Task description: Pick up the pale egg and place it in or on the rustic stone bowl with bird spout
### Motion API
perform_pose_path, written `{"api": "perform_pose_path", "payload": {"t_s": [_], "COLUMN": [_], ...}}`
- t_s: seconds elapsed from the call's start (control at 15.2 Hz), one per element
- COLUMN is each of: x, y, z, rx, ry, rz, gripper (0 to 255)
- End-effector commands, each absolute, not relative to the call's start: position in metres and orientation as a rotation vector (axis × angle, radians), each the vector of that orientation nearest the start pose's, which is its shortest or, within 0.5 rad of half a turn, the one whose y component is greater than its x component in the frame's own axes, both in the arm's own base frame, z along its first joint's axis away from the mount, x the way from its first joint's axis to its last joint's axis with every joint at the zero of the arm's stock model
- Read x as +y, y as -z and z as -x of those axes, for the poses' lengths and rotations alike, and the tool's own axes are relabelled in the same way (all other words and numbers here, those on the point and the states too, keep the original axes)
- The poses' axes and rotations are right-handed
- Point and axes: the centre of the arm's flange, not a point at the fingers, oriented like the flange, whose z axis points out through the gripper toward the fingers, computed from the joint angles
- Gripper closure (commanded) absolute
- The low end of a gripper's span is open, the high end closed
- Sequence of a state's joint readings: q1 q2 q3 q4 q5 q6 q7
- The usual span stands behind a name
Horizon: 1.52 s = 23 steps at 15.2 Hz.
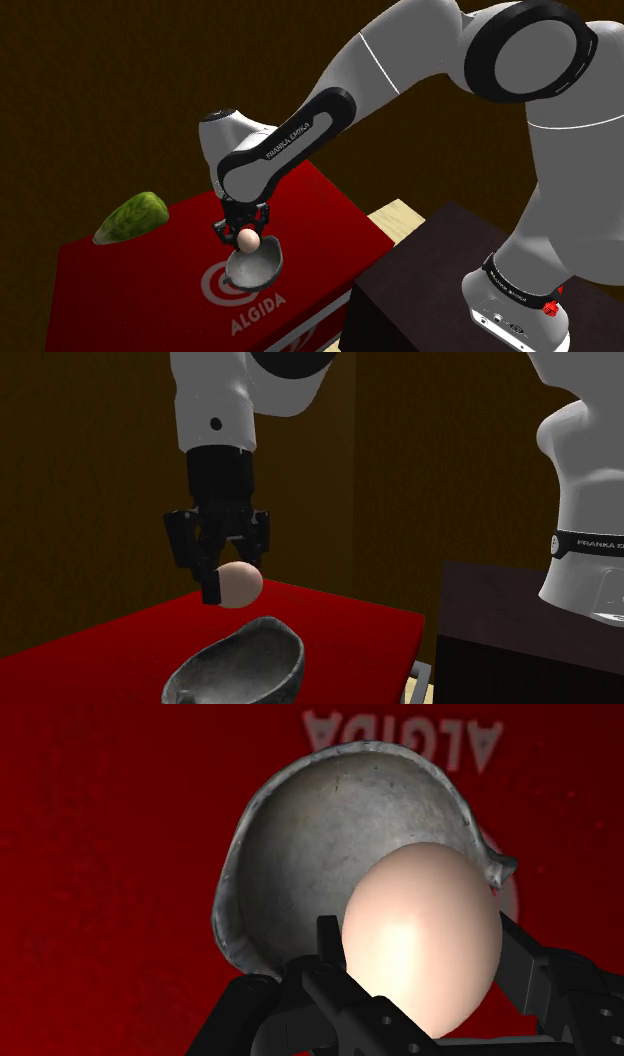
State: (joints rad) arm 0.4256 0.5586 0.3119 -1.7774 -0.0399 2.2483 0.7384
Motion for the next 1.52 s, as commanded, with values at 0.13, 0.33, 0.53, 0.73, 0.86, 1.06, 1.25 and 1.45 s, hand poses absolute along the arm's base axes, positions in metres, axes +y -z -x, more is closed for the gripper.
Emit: {"api": "perform_pose_path", "payload": {"t_s": [0.13,0.33,0.53,0.73,0.86,1.06,1.25,1.45], "x": [0.426,0.426,0.426,0.426,0.426,0.426,0.426,0.426], "y": [-0.231,-0.215,-0.199,-0.199,-0.199,-0.199,-0.199,-0.199], "z": [-0.493,-0.493,-0.493,-0.493,-0.493,-0.493,-0.493,-0.493], "rx": [0.023,0.023,0.023,0.023,0.023,0.023,0.023,0.023], "ry": [-0.207,-0.207,-0.207,-0.207,-0.207,-0.207,-0.207,-0.207], "rz": [3.075,3.075,3.075,3.075,3.075,3.075,3.075,3.075], "gripper": [255,255,255,255,255,255,0,0]}}
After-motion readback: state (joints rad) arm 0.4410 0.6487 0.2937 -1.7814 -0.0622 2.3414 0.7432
